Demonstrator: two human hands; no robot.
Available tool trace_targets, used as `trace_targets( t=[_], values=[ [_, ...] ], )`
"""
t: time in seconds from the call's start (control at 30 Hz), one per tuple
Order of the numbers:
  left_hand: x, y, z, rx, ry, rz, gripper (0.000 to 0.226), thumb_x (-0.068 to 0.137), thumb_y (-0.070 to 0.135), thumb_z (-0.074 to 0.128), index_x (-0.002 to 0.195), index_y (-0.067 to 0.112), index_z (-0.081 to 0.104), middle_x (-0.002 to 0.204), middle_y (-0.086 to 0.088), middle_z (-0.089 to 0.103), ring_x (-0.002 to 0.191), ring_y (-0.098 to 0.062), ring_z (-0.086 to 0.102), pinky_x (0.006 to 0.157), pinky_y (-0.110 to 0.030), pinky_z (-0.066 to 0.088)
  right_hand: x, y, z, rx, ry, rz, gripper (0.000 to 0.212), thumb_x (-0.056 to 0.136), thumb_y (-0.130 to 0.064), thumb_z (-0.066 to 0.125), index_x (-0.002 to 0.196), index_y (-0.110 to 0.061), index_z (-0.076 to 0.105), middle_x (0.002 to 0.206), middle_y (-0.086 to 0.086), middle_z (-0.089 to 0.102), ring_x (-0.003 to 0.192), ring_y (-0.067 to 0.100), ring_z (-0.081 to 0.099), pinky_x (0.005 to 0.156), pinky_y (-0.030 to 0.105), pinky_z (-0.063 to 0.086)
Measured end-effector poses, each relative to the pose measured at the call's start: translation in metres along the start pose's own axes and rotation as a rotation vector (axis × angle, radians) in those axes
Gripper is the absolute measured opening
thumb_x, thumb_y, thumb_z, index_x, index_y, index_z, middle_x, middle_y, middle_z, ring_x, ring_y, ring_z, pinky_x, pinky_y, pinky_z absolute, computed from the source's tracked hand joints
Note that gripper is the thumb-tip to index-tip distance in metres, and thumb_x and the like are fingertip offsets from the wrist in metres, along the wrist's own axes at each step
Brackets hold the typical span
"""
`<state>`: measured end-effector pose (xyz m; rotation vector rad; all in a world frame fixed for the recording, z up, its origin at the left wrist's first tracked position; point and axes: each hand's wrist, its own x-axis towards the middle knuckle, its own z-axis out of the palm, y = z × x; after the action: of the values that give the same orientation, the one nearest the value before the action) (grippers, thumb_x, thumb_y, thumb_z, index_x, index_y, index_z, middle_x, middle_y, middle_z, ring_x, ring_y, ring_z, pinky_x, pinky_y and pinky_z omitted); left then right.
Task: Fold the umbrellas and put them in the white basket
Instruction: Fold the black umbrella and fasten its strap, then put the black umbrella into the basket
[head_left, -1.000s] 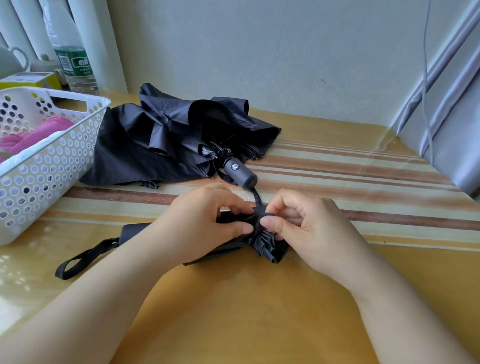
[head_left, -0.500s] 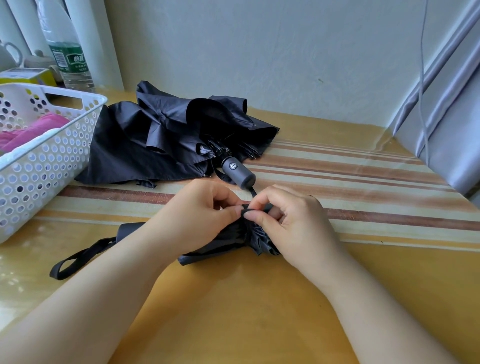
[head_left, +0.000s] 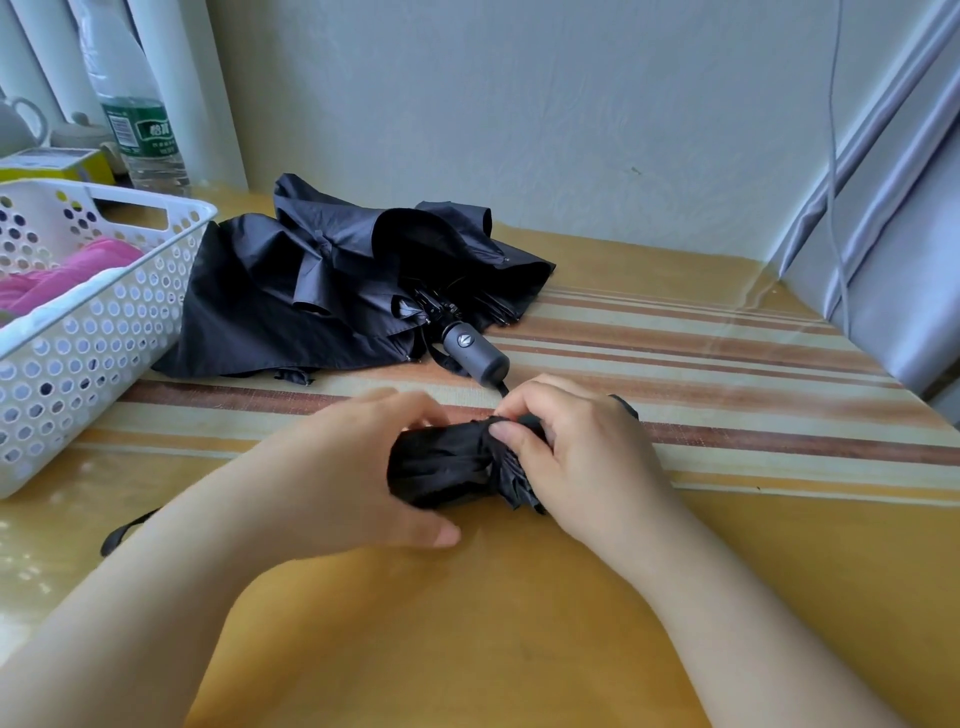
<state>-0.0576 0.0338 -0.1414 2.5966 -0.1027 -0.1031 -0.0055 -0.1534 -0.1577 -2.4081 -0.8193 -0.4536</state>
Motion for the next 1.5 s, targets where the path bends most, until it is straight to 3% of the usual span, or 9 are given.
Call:
trace_targets(
  t=[0.17, 0.43, 0.67, 0.83, 0.97, 1.07, 1.27, 1.37, 1.5],
  values=[
    [-0.001, -0.002, 0.000, 0.098, 0.057, -0.007, 0.055, 0.068, 0.053, 0.075, 0.114, 0.050, 0.045, 0.098, 0.024, 0.054, 0.090, 0.001, 0.052, 0.081, -0.025, 0.047, 0.002, 0.000, -0.014, 0.217, -0.189, 0.156, 0.008, 0.085, -0.034, 0.069, 0.086, -0.040, 0.064, 0.079, -0.036, 0.053, 0.086, -0.016, 0.041, 0.070, -0.001, 0.029],
    [0.000, -0.014, -0.002, 0.154, -0.023, -0.039, 0.055, 0.063, 0.061, 0.074, 0.107, 0.052, 0.042, 0.100, 0.024, 0.051, 0.094, -0.001, 0.049, 0.084, -0.027, 0.047, 0.005, 0.004, 0.002, 0.236, -0.060, 0.147, 0.018, 0.086, -0.019, 0.070, 0.070, -0.027, 0.064, 0.067, -0.018, 0.053, 0.071, 0.002, 0.049, 0.062, 0.011, 0.035],
    [-0.004, -0.004, -0.011, 0.281, 0.138, -0.091, 0.029, 0.082, 0.055, 0.060, 0.104, 0.036, 0.057, 0.093, 0.014, 0.063, 0.088, -0.012, 0.059, 0.071, -0.028, 0.046, 0.027, -0.016, -0.028, 0.148, -0.321, 0.176, 0.020, 0.095, -0.038, 0.056, 0.110, -0.037, 0.068, 0.108, -0.021, 0.066, 0.098, -0.006, 0.056, 0.076, 0.009, 0.038],
    [-0.042, -0.007, -0.047, 0.373, 0.418, -0.189, 0.029, 0.089, 0.055, 0.049, 0.100, 0.029, 0.055, 0.092, 0.009, 0.061, 0.089, -0.017, 0.058, 0.062, -0.029, 0.035, 0.056, -0.061, -0.021, -0.040, -0.174, -0.125, 0.035, 0.099, -0.029, 0.050, 0.134, -0.026, 0.055, 0.134, -0.008, 0.056, 0.127, 0.014, 0.044, 0.107, 0.034, 0.034],
    [-0.084, -0.024, -0.090, 0.294, 0.511, -0.338, 0.028, 0.090, 0.052, 0.048, 0.089, 0.024, 0.053, 0.073, 0.008, 0.057, 0.070, -0.020, 0.056, 0.052, -0.029, 0.035, 0.094, -0.123, 0.011, -0.031, 0.008, -0.352, 0.037, 0.094, -0.032, 0.041, 0.102, -0.013, 0.072, 0.098, 0.005, 0.071, 0.094, 0.032, 0.063, 0.081, 0.047, 0.052],
    [-0.110, -0.042, -0.122, 0.186, 0.539, -0.395, 0.025, 0.089, 0.048, 0.053, 0.078, 0.025, 0.054, 0.068, 0.006, 0.060, 0.068, -0.021, 0.061, 0.058, -0.029, 0.046, 0.131, -0.169, 0.028, 0.037, 0.075, -0.418, 0.040, 0.095, -0.029, 0.039, 0.078, -0.004, 0.066, 0.076, 0.014, 0.064, 0.074, 0.036, 0.058, 0.066, 0.042, 0.048],
    [-0.131, -0.069, -0.152, 0.076, 0.608, -0.477, 0.026, 0.090, 0.040, 0.056, 0.070, 0.024, 0.056, 0.063, 0.004, 0.067, 0.058, -0.014, 0.061, 0.057, -0.028, 0.050, 0.177, -0.229, 0.048, 0.165, -0.108, -0.302, 0.028, 0.095, -0.042, 0.053, 0.086, -0.016, 0.056, 0.082, 0.002, 0.062, 0.081, 0.024, 0.055, 0.066, 0.034, 0.039],
    [-0.125, -0.086, -0.156, -0.018, 0.635, -0.506, 0.018, 0.090, 0.039, 0.057, 0.079, 0.025, 0.061, 0.065, 0.004, 0.069, 0.062, -0.015, 0.066, 0.062, -0.032, 0.056, 0.184, -0.232, 0.063, 0.196, 0.036, -0.299, 0.030, 0.097, -0.039, 0.052, 0.110, -0.013, 0.060, 0.101, 0.005, 0.062, 0.096, 0.025, 0.053, 0.078, 0.033, 0.041],
    [-0.117, -0.105, -0.163, 0.030, 0.700, -0.539, 0.017, 0.091, 0.039, 0.056, 0.089, 0.025, 0.066, 0.066, 0.008, 0.063, 0.062, -0.009, 0.060, 0.062, -0.028, 0.050, 0.167, -0.216, 0.071, 0.239, 0.174, -0.573, 0.042, 0.094, -0.038, 0.043, 0.119, -0.010, 0.062, 0.114, 0.008, 0.061, 0.107, 0.024, 0.051, 0.093, 0.032, 0.037]
  ],
)
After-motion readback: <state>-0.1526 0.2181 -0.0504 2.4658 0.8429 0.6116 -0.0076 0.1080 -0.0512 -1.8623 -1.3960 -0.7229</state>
